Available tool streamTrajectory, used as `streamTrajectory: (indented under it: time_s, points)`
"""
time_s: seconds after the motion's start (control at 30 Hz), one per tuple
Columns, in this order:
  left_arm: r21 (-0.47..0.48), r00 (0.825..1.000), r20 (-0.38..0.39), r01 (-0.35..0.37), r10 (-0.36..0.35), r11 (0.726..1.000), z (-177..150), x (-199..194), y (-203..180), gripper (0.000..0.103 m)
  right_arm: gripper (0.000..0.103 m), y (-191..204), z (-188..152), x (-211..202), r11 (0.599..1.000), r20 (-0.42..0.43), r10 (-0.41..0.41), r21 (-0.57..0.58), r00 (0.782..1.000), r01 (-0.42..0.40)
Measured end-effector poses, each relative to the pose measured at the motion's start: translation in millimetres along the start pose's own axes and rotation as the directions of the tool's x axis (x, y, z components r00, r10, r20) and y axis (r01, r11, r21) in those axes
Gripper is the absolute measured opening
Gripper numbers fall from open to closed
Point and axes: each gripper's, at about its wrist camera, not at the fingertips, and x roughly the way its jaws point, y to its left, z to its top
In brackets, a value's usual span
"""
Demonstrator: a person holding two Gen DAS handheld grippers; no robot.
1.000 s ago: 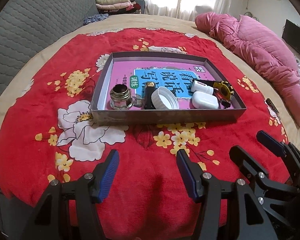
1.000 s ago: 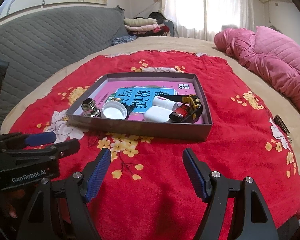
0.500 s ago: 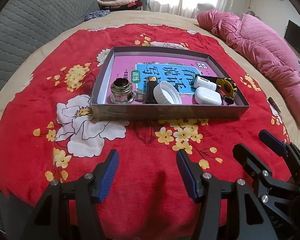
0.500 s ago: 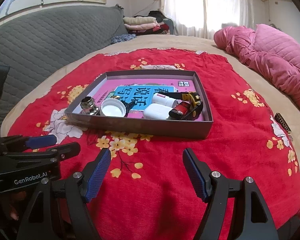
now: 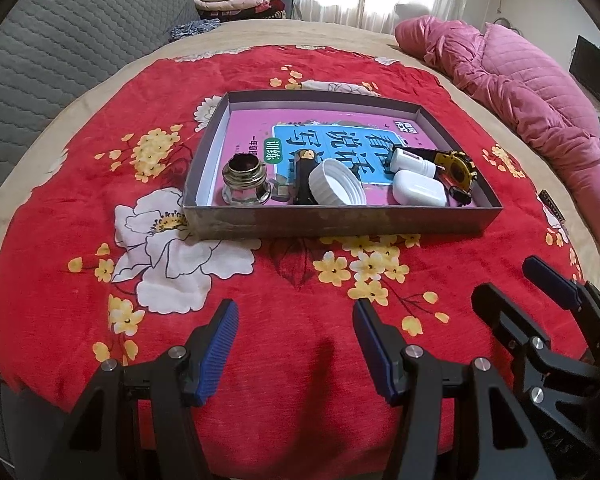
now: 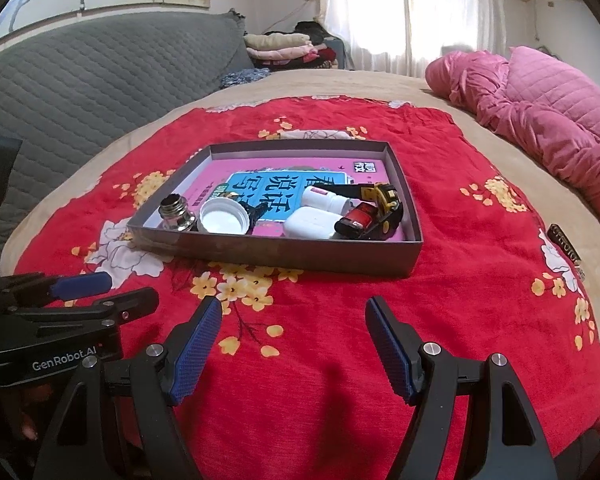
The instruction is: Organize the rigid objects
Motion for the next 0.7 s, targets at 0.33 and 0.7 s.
streamTrajectory:
  time_s: [0.33,0.7]
  points:
    - [0.002,1.000,-0.004,-0.005,0.005,1.000,-0.2,0.6,0.5,0.059,0.076,3.1,0.6,-0.5,1.000,-0.003,0.001,-0.011,1.000,-0.001]
    - [0.004,0.999,-0.010,-0.032,0.032,0.999,0.4,4.7,2.3,0.059,0.076,1.0,1.6,-0.4,1.000,0.004,-0.014,-0.009,1.000,0.014]
